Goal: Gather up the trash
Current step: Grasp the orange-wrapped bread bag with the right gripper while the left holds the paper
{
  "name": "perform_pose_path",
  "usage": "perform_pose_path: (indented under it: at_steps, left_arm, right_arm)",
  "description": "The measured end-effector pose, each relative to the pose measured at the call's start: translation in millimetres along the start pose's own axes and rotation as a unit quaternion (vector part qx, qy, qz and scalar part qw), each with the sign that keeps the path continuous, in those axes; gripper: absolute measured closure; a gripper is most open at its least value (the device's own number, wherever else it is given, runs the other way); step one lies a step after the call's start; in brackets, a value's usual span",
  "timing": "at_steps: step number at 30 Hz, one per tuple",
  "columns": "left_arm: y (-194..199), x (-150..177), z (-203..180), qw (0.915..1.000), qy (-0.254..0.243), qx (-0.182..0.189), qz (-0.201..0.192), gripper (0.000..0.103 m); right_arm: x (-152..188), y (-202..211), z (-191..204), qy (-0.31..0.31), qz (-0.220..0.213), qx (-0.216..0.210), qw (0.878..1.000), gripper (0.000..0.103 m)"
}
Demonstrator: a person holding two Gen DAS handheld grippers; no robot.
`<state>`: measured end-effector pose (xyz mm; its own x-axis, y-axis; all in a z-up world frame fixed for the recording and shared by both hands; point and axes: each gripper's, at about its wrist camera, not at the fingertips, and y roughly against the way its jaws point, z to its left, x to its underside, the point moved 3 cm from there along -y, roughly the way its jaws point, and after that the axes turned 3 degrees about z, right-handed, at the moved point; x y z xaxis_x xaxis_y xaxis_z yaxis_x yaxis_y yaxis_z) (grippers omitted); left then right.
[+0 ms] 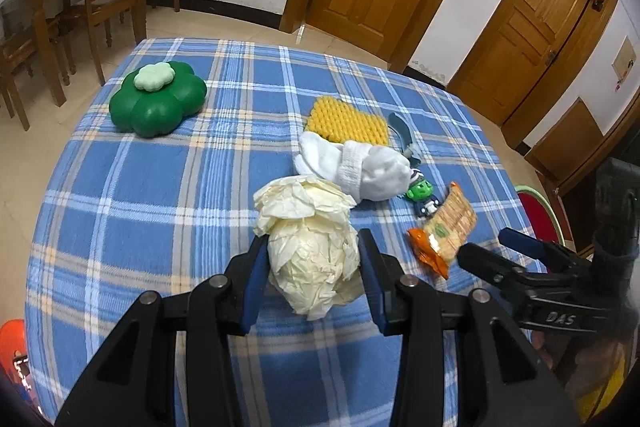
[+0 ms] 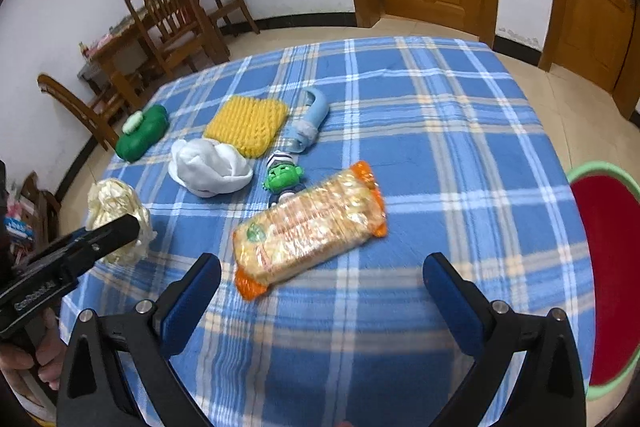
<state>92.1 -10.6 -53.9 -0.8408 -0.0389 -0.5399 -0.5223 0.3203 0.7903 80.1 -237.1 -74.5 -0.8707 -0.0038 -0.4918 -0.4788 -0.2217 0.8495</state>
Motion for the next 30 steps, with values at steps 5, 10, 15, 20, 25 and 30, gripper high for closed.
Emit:
perform_pose_path:
  at_steps: [5,10,15,20,25,30]
  left_arm:
    - [-5,-3,5,1.0000,-0.003,0.007,-0.004,0.060]
    - [-9,-5,7,0.9998,-0.011,0.013,-0.003,0.060]
    - [-13,-7,1,0.9994,-0.020,0.027,0.005,0.060]
    - [-18,-7,-5,0.9989,-0.030,0.034,0.011,0.060]
    - [-15,-5,-7,0.9990,-0.028,0.034,0.008,0.060]
    - [-8,-4,-12,0.9991,-0.025,0.033,0.005,0.060]
  right_arm:
    - [-7,-18,10,0.035,0.012,0.022,0.999,0.000]
    - [-12,-33,16,0.058,0.017,0.037,0.997,0.000]
    - [-11,-38,21,0.076,0.014,0.063,0.995,0.000]
    - [-8,-35,23,0.079,0.000,0.066,0.995,0.009]
    - [-4,-25,16,0.056,-0.008,0.049,0.997,0.015]
    - [3,-10,3,0.021,-0.018,0.034,0.999,0.016]
